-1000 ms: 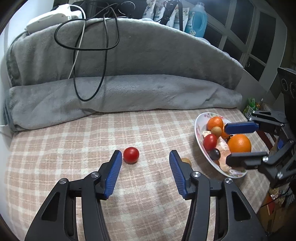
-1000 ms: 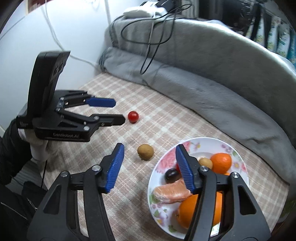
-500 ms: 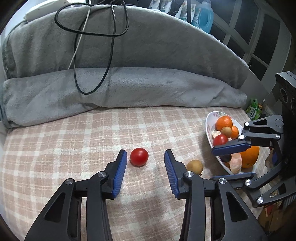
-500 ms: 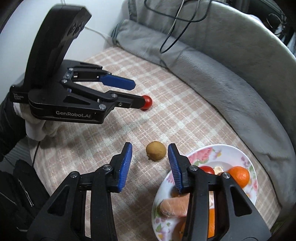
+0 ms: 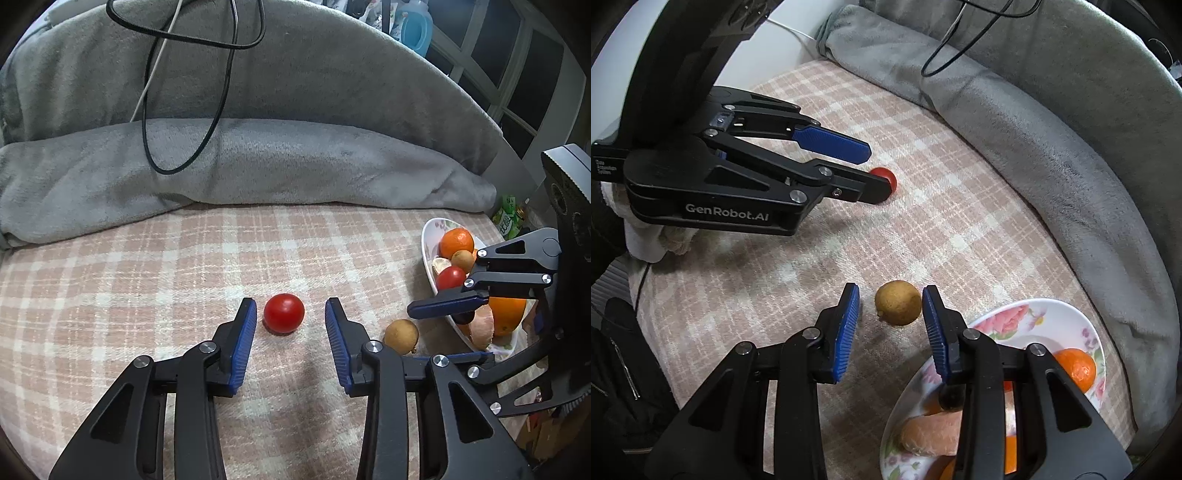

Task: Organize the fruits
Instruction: 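Close the left tool on the red tomato while the right tool closes on the longan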

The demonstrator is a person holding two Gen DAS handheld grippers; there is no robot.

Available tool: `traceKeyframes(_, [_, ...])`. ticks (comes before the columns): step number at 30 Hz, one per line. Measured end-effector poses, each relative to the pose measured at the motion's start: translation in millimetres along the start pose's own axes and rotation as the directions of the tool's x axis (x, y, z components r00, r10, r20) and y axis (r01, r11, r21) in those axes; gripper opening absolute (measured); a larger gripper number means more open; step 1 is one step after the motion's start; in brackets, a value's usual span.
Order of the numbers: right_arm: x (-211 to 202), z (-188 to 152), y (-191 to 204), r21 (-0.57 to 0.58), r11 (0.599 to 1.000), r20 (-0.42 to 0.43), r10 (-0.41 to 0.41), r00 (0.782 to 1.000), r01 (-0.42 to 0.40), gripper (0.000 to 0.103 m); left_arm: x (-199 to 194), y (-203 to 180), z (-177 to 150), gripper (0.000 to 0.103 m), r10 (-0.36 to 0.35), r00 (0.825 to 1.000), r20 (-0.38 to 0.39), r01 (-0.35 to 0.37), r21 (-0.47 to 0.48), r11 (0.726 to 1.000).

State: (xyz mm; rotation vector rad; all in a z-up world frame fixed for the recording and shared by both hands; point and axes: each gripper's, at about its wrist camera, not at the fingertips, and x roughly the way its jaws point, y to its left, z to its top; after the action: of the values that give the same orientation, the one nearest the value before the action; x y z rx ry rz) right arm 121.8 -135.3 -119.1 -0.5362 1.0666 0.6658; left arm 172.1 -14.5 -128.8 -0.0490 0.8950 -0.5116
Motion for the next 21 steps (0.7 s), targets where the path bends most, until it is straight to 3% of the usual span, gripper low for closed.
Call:
traceKeyframes(4, [1,1,-2,-0.001,1.000,-0.007,0.004,1.000,-0.004,0.032,3,0,0,0.036,-0.002,1.000,-0.005,0.002,-0.001,1.000])
traceKeyframes(12, [6,5,-3,-0.003,1.000,-0.017,0.003,1.000,-0.004,0.031,6,3,-1,0.035,-0.004,1.000,-0.013,0.004,-0.001,1.000])
traceKeyframes(21, [7,5,-1,-0.003,1.000,-0.022,-0.019,1.000,0.019,0.029,19,-2,1,0.024,-0.004,0.999,-0.033,0.004,0.009,1.000])
